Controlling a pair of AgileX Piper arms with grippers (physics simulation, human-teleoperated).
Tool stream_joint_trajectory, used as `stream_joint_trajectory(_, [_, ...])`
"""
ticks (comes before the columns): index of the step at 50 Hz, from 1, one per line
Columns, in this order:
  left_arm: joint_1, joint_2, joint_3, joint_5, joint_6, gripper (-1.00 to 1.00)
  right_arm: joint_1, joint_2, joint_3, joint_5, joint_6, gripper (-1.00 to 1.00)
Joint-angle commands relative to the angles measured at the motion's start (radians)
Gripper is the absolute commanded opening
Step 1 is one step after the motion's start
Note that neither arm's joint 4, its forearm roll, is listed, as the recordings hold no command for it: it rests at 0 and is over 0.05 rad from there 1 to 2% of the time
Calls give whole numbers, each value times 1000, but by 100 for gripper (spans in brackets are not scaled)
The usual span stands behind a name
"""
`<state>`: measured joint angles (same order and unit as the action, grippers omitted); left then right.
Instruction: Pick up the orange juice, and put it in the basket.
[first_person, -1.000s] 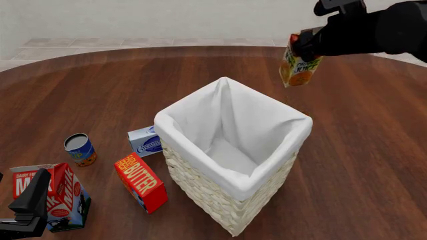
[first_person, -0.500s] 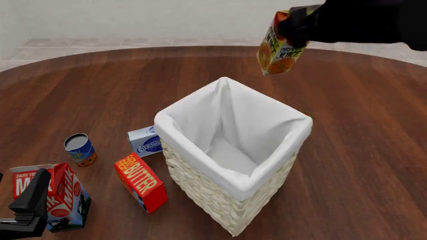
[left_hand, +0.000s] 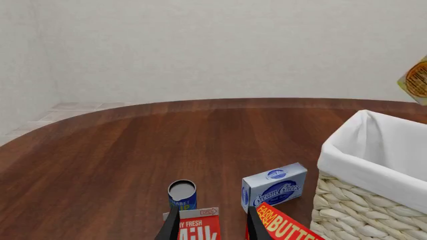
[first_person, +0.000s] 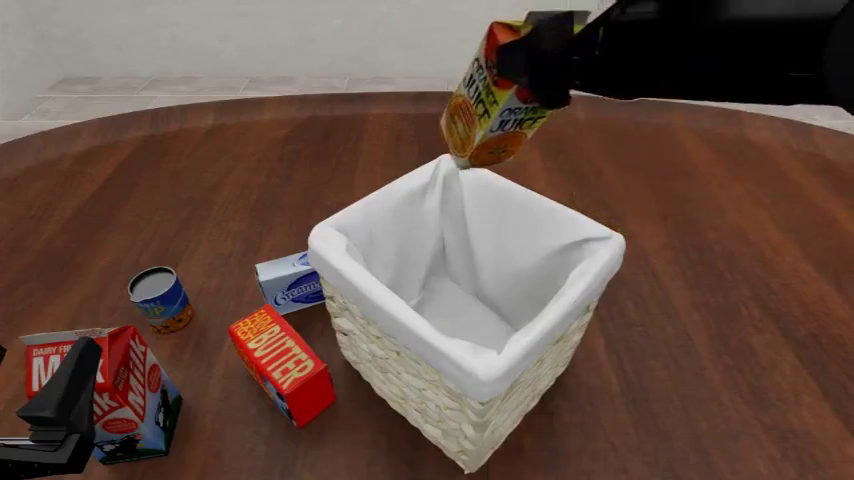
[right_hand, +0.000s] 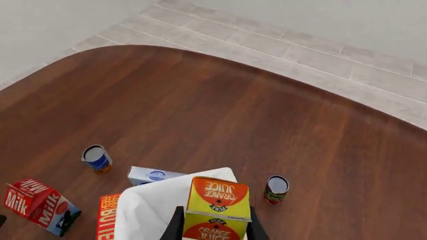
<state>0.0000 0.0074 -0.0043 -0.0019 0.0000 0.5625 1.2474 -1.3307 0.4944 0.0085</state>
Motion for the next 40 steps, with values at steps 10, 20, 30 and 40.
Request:
stream_joint_trajectory(10, [0,0,0,0,0,100,81,8,42,1,50,-100])
stream_joint_trajectory(20, [0,0,0,0,0,100,89,17,83,9,49,-100])
stream_joint_trajectory(30, [0,0,0,0,0,100,85,30,118,19,25,-100])
stream_joint_trajectory(40, [0,0,0,0,0,100,86,22,161,15,36,-100])
